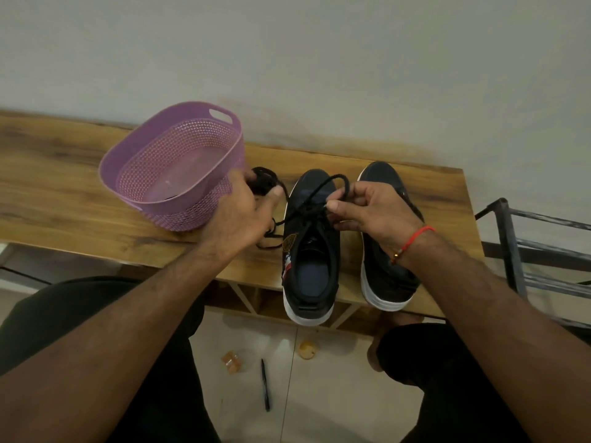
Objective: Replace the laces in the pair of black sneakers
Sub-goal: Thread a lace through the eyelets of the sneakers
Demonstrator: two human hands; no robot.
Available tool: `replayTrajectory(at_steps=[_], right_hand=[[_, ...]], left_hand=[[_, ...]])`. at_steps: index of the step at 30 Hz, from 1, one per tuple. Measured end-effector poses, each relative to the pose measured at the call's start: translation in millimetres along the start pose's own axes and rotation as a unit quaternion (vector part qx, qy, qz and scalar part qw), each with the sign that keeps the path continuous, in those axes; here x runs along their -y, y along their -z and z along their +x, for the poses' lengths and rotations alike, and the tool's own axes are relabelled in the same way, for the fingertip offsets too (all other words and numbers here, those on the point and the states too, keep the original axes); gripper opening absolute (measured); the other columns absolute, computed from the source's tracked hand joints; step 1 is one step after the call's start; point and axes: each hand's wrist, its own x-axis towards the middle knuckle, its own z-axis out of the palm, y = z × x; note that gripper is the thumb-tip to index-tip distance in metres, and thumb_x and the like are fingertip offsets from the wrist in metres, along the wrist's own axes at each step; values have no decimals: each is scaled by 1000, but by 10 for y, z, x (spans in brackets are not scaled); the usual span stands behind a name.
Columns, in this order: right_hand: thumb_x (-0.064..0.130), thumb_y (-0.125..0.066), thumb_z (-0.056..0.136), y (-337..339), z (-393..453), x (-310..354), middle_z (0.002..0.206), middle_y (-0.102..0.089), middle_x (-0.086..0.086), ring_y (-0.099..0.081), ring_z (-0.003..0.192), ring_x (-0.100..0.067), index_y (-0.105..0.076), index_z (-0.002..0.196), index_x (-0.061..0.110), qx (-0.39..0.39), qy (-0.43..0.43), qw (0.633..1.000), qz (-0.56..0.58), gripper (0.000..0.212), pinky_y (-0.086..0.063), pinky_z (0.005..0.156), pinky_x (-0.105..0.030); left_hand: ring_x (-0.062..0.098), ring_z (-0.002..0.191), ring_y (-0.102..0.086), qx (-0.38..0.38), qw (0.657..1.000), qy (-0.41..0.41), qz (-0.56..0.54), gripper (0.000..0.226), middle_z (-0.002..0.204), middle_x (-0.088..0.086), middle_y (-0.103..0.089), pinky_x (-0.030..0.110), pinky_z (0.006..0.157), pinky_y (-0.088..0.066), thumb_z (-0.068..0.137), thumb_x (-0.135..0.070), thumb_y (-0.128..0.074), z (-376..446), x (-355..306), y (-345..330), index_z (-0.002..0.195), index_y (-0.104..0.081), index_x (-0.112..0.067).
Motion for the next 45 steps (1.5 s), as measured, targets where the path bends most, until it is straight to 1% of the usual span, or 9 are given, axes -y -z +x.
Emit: replayTrajectory(at_steps=[6, 11, 19, 23, 26, 28, 36, 39, 45], right_hand=[[5, -72, 86, -20, -28, 21, 94, -76, -7, -73, 92, -17, -71, 98, 10, 19, 9, 1000, -14, 12, -60, 85, -33], [6, -73, 86, -38, -52, -6, 95, -76, -9, -73, 94, -19, -73, 99, 7, 19, 18, 999, -21, 13, -60, 86, -32], [20, -74, 89, -25, 39, -70, 96, -75, 1, -69, 97, -12, -74, 88, 19, -88, 34, 995, -41, 1, -55, 96, -37], [20, -71, 91, -29, 9, -73, 99, -73, 1, -69, 96, -12, -72, 88, 12, -83, 4, 993, -81, 9, -58, 92, -36], [21, -73, 90, 91, 8, -71, 90, -73, 3, -71, 89, -12, -70, 80, 10, -89, -16, 987, -134, 15, -58, 90, -38], [21, -74, 89, 174, 11, -84, 84, -74, -1, -73, 85, -15, -69, 83, 3, -99, -35, 984, -146, 19, -59, 89, -41], [6, -69, 91, 256, 14, -53, 94, -72, -18, -74, 90, -25, -60, 94, -15, -92, -64, 993, -39, 23, -62, 79, -35], [7, -64, 94, 230, -89, 50, 98, -75, -16, -74, 91, -24, -65, 93, 0, -71, -40, 994, 66, 8, -62, 77, -33], [15, -57, 100, -40, 46, 58, 74, -69, 1, -69, 74, -10, -70, 102, 6, -111, 20, 994, 13, 16, -59, 77, -32]], left_hand=[[13, 93, -58, 116, 974, 155, -117, 64, 104, -3, -63, 37, 85, -52, 94, -74, -40, -97, -103, -322, 116, -67, -20], [11, 90, -68, 81, 960, 154, -221, 26, 102, 0, -71, 21, 61, -47, 100, -45, -59, -38, -106, -489, 102, -68, -20], [-13, 98, -58, -114, 978, -64, -164, 13, 113, -15, -65, 3, 78, -47, 102, -22, -60, -34, -4, -434, 112, -64, -16], [6, 124, -49, -123, 981, -64, -136, 2, 146, 0, -51, -1, 72, -45, 104, -14, -56, -67, 74, -389, 104, -53, -14], [30, 148, -33, -127, 987, -71, -73, 19, 157, 6, -42, 33, 104, -52, 103, -16, -55, -9, 177, -346, 92, -47, -28], [30, 154, -18, -134, 989, -41, -38, 21, 158, 9, -40, 51, 122, -29, 102, -15, -56, 5, 208, -304, 90, -45, -28], [25, 118, -60, -127, 990, -10, -64, 17, 127, -4, -63, 50, 95, -54, 101, -24, -58, 33, 230, -279, 92, -48, -33], [17, 102, -69, -77, 977, 8, -201, 9, 106, -5, -75, 42, 89, -57, 105, -27, -53, 19, 134, -228, 109, -54, -19], [11, 110, -69, -21, 940, -105, -323, 21, 118, 0, -74, 25, 87, -54, 106, -18, -52, -43, -96, -231, 121, -55, -4]])
